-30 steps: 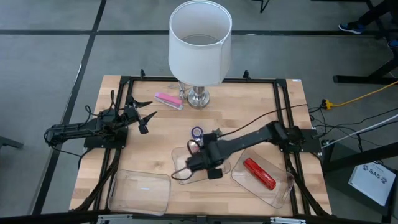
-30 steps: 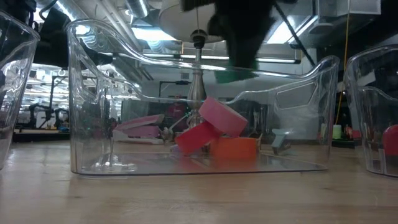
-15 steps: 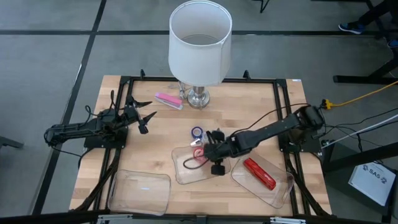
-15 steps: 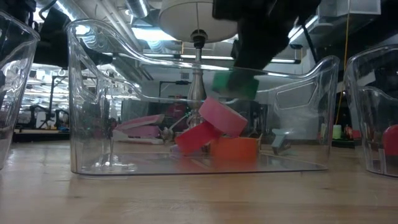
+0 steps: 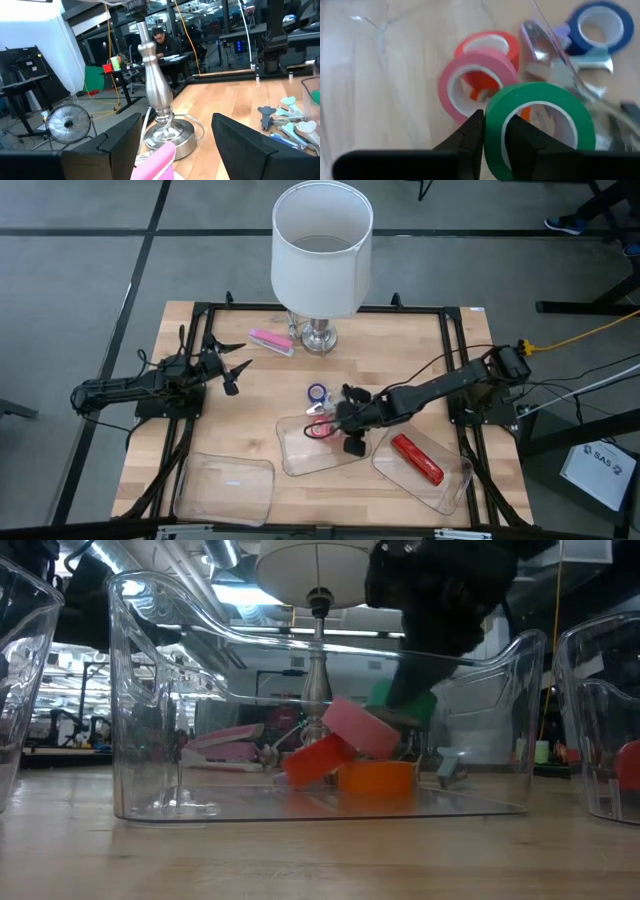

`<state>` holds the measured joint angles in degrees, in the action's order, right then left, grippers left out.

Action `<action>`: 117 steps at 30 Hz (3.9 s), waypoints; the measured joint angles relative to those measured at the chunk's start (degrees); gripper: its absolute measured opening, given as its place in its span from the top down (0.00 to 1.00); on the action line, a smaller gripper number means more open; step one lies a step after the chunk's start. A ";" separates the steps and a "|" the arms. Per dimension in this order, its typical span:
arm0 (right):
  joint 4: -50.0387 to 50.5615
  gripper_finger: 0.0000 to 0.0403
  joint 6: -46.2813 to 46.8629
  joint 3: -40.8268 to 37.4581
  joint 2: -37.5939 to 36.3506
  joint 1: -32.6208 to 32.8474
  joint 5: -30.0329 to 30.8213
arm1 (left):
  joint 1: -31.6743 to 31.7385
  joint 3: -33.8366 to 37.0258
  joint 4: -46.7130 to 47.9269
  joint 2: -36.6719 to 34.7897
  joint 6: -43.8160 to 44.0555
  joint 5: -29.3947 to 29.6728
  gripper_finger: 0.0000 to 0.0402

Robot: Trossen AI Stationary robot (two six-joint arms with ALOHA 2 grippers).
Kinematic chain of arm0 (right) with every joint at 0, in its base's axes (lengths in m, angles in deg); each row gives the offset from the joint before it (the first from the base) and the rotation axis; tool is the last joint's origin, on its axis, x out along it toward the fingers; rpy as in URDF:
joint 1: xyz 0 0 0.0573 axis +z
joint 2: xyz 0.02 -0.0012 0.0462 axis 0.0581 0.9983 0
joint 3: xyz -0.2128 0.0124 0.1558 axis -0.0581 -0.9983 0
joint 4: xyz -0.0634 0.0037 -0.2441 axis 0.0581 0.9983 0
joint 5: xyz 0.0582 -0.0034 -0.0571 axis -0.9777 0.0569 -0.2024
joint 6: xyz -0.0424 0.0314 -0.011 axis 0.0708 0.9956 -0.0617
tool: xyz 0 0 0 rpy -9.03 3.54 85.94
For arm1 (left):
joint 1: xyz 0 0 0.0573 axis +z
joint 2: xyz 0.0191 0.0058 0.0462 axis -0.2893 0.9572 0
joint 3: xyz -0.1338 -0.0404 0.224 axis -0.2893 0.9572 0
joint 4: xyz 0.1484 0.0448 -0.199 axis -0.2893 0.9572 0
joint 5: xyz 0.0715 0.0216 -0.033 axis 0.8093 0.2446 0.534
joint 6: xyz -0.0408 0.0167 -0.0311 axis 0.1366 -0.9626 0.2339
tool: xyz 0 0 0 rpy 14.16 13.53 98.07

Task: Pick and place Stapler, Stapler remover, tape
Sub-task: Put the green tape into the top transparent bin, then put the blue tape into the top transparent bin

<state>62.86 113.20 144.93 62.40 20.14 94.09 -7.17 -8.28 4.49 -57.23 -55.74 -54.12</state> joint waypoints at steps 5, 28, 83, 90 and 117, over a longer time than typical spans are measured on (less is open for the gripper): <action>-7.76 0.76 0.88 -3.63 -0.87 -0.09 0.53 | 0.01 0.01 0.05 0.22 -0.02 -0.14 0.40; -2.97 0.68 5.69 1.86 -2.87 -2.39 0.22 | -0.01 0.01 0.03 0.21 -0.01 0.04 0.40; 21.74 0.68 -28.99 33.34 19.81 -20.51 -2.82 | 0.00 0.02 0.03 0.21 0.00 0.04 0.40; 18.93 0.68 -37.02 33.32 24.91 -20.99 -7.57 | 0.00 0.00 0.03 0.19 0.00 0.04 0.40; 21.12 0.68 -40.55 34.80 27.68 -22.59 -15.60 | 0.01 0.02 0.04 0.19 0.00 0.04 0.40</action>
<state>83.98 72.65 179.73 90.08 -2.45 78.49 -7.17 -8.27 4.52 -57.04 -55.74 -54.08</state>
